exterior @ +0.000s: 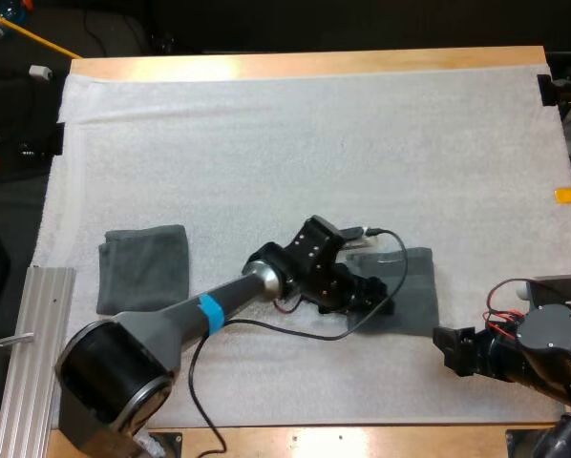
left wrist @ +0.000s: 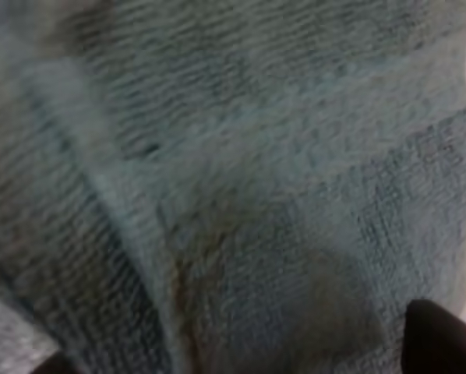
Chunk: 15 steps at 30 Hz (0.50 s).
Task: Pick towel from pile, fold and stack
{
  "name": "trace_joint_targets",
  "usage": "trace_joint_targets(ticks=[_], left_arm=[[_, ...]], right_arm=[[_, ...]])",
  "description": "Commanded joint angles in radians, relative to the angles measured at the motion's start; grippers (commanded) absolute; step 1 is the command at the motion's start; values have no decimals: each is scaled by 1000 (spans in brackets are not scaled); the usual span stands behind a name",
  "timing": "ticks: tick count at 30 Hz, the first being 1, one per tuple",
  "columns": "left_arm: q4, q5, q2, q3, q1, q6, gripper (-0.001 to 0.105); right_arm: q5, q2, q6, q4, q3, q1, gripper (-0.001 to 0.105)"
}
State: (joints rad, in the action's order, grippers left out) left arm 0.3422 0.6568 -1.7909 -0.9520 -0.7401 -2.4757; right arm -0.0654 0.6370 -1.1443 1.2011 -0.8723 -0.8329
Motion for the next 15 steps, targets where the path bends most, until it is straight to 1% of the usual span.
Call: trace_joint_targets(ticks=[1, 4, 5, 9, 13, 14, 15], left_arm=[[-4, -15, -3, -8, -7, -16, 66], [-6, -5, -4, -16, -6, -23, 56], [-6, 1, -4, -20, -6, -35, 47], [-11, 18, -4, -20, -6, -38, 29], [-11, 25, -4, -20, -6, -26, 3], [-11, 27, -2, -20, -8, -17, 0], [-12, 28, 1, -20, -10, -2, 0]], right_arm=[[-6, -2, -4, 7, -6, 0, 72], [-6, -2, -4, 7, -6, 0, 72], [-6, -2, -4, 7, -6, 0, 72], [-6, -2, -4, 7, -6, 0, 72], [-6, -2, -4, 7, -6, 0, 72], [-6, -2, -4, 7, -6, 0, 72], [-6, -2, -4, 7, -6, 0, 72]])
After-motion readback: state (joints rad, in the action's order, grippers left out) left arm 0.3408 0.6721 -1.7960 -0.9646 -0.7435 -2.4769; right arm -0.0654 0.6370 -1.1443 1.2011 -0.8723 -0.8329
